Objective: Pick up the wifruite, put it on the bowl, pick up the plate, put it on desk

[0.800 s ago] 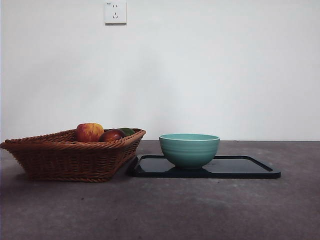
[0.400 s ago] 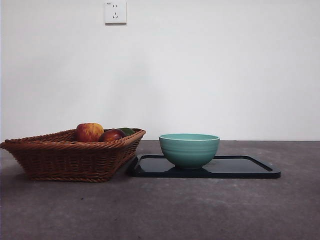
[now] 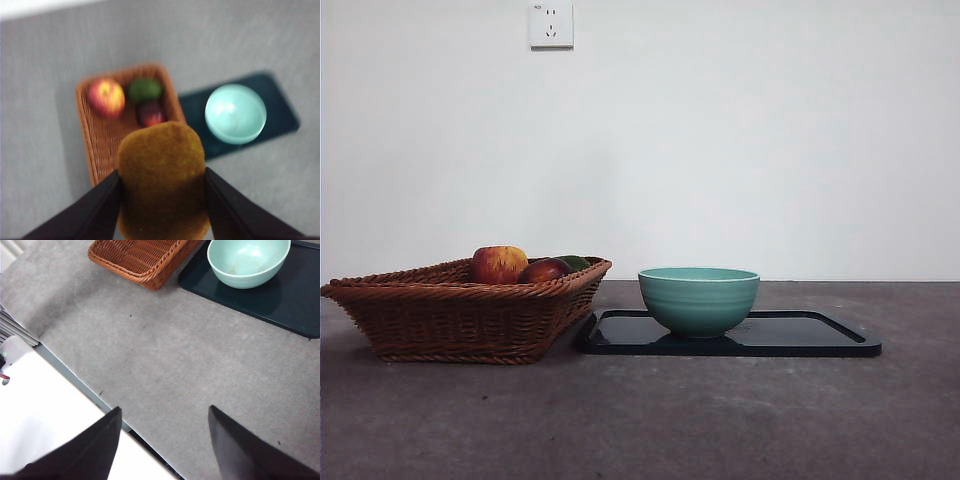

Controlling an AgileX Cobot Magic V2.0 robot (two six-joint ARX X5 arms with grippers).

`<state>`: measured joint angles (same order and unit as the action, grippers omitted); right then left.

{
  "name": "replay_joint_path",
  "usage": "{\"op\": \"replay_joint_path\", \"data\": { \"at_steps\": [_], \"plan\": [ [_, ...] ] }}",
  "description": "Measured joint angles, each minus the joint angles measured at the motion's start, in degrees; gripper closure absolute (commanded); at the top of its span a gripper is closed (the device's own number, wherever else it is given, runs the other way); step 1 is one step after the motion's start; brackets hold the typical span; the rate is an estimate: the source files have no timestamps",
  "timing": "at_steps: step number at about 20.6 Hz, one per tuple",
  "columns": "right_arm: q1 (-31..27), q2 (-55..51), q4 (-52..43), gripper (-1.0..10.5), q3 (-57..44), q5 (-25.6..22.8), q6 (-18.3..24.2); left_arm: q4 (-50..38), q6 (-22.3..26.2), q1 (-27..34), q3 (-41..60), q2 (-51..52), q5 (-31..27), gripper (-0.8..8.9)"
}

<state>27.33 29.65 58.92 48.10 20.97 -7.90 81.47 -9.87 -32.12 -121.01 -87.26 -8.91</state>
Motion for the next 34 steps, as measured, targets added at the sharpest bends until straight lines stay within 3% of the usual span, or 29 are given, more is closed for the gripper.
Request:
{"op": "replay_joint_path", "data": {
  "at_steps": [3,13,18,22,31,32,34],
  "plan": [
    [0.0,0.0,0.0,6.7,0.0,0.0,0.0,-1.1,-0.7,0.0,6.6,0.3,-0.2,6.26],
    [0.0,0.0,0.0,6.7,0.0,0.0,0.0,-28.6,-3.3,2.1,35.4,0.7,0.5,6.26],
    [0.0,0.0,0.0,6.7,0.0,0.0,0.0,-41.0,-4.2,7.5,47.1,0.7,9.0,6.27],
    [0.0,0.0,0.0,6.7,0.0,0.0,0.0,-47.9,-4.4,11.2,55.1,0.7,10.2,6.27],
    [0.0,0.0,0.0,6.7,0.0,-1.5,-0.5,-56.4,-1.1,11.6,59.2,-6.2,10.4,6.25],
    [0.0,0.0,0.0,6.7,0.0,-1.5,-0.5,-56.8,-1.0,11.6,59.2,-7.0,10.4,6.12],
    [0.0,0.0,0.0,6.7,0.0,-1.5,-0.7,-57.1,-0.6,11.6,59.2,-7.9,10.4,4.83]
  ]
}}
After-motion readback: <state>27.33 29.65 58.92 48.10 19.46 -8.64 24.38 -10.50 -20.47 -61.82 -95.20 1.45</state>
